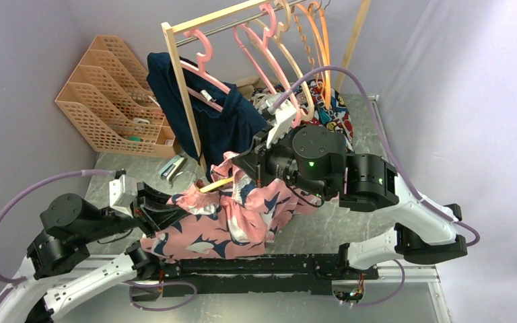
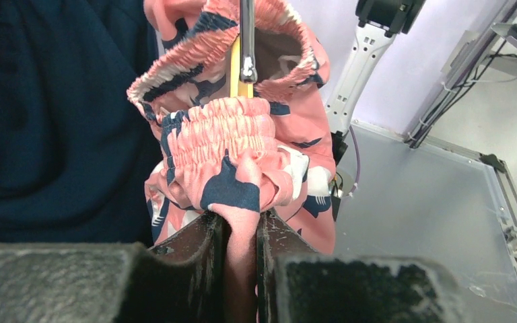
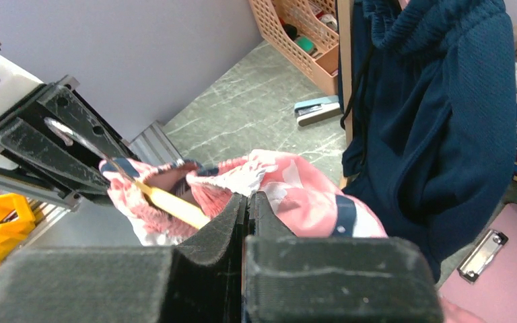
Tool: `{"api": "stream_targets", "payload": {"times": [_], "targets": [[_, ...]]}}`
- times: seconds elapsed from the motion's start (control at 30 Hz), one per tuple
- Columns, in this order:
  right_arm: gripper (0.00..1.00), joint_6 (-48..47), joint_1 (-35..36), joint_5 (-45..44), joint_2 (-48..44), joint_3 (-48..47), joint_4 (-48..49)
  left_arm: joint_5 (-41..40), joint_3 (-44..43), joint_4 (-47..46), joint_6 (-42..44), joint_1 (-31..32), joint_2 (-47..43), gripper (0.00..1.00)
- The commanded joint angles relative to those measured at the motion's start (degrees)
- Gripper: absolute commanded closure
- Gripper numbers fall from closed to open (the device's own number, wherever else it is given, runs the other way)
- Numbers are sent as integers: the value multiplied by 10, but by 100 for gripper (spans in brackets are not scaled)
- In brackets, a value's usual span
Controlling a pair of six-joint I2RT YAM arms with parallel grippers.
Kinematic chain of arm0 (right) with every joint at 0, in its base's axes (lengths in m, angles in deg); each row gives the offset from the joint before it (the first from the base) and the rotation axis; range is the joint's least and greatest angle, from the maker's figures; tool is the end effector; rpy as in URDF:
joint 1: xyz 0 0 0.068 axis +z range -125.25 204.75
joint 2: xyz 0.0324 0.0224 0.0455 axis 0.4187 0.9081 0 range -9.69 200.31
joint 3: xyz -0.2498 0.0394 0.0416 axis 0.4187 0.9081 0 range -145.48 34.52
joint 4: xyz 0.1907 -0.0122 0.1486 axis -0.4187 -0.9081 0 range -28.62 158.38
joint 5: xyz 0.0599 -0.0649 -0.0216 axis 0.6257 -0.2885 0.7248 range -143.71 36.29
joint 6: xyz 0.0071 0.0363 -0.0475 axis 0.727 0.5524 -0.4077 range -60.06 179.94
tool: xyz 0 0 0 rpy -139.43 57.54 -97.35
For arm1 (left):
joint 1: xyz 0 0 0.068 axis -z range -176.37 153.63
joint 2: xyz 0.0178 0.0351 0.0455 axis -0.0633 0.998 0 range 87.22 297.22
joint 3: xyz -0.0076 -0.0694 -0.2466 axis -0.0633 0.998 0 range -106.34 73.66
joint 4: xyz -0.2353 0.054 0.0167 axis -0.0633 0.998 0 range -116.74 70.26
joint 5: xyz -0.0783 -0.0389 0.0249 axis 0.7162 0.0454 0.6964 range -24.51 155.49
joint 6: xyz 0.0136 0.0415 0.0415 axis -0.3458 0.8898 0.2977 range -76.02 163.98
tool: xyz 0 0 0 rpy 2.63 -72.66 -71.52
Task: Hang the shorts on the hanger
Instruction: Hang the shorts on the hanger.
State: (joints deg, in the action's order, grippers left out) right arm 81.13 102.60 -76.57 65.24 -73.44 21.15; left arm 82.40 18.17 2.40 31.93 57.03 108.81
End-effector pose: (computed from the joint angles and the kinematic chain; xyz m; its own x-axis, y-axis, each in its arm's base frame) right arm 0.0638 0.2141 0.4963 -0.3451 -0.0204 -0.9383 -0.7474 0.6107 0.2616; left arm 0.0249 -0.0552 0.3888 -0.1481 -0.1356 -0.9796 0.9305 0.3165 -0.1845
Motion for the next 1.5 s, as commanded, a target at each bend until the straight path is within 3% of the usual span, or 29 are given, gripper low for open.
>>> {"api": "stream_targets", "payload": {"times": [0.0,0.2,0.5,0.53,0.57,0.63,0.73,0.77,0.8,1.23,1.37,1.47], "targets": [[100,-5,-1,30,-28,18,-22,-65,12,-74,-17,-3,-36,93],[100,-17,-1,156,-27,54,9,-75,41,-88,-24,-3,-32,93],[100,-22,3,208,35,52,95,-37,56,-166,-35,-3,3,93],[91,-27,4,214,40,43,95,-36,60,-169,-38,-3,1,93],[73,-34,4,220,42,33,92,-38,64,-170,-41,-3,-2,93],[50,-44,5,220,32,32,91,-45,71,-171,-47,-3,-16,93],[33,-51,5,204,-6,55,101,-59,79,-171,-53,-3,-40,93],[23,-52,5,195,-20,63,101,-66,81,-172,-54,-3,-48,93],[21,-52,5,186,-35,72,100,-71,83,-172,-56,-3,-57,93],[22,-10,5,-2,-250,264,166,-124,93,-179,-67,-3,-114,93],[25,12,5,-83,-279,290,173,-124,92,-175,-71,-3,-119,93],[25,14,4,-68,-266,294,185,-118,92,-177,-74,-3,-125,93]]}}
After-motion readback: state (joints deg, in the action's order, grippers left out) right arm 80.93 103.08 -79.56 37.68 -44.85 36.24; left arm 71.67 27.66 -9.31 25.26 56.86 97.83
